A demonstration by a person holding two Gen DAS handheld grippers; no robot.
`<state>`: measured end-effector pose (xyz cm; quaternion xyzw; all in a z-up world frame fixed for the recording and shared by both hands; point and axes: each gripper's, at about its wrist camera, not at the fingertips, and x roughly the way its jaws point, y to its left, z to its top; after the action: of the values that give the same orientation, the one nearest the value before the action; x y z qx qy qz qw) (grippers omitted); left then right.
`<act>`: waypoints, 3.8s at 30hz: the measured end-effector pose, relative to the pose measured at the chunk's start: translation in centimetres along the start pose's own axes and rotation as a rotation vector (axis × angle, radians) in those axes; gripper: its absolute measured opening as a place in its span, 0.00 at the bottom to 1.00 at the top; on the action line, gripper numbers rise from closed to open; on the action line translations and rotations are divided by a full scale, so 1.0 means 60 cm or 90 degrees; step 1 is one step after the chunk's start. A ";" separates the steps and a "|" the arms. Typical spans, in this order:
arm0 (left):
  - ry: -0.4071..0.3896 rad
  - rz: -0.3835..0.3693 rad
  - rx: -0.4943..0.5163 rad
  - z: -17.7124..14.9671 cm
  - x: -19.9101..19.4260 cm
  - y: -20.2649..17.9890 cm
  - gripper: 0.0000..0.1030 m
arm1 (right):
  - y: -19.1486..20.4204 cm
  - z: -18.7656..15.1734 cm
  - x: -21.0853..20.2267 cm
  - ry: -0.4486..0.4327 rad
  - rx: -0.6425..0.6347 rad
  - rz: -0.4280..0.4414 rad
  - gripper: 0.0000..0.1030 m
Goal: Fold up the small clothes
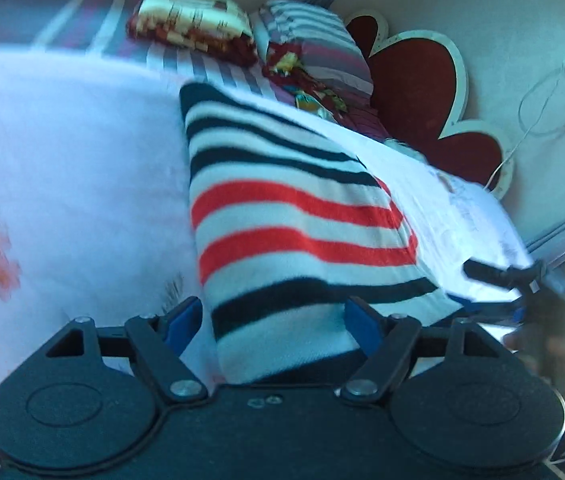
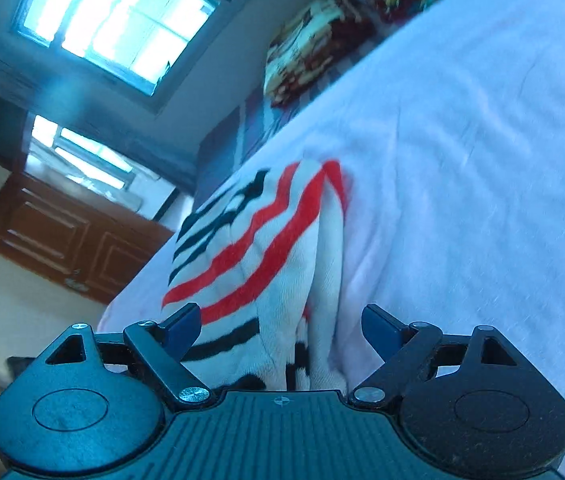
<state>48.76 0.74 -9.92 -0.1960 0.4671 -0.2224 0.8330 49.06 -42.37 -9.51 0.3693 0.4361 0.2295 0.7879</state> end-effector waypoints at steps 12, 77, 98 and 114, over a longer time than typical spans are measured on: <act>0.009 -0.036 -0.034 0.015 0.040 0.017 0.74 | 0.003 0.042 0.080 0.070 -0.038 0.032 0.78; -0.086 0.128 0.011 -0.075 -0.343 0.349 0.76 | 0.418 -0.367 0.470 0.101 -0.271 -0.032 0.35; -0.087 0.134 0.072 -0.045 -0.352 0.328 0.31 | 0.483 -0.356 0.493 0.059 -0.461 -0.148 0.14; -0.128 0.234 0.159 -0.172 -0.431 0.258 0.31 | 0.539 -0.510 0.380 0.071 -0.597 -0.150 0.15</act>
<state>30.73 26.56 -5.35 -0.0242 0.3784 -0.1023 0.9197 33.28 5.04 -6.64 -0.0905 0.3659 0.3301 0.8654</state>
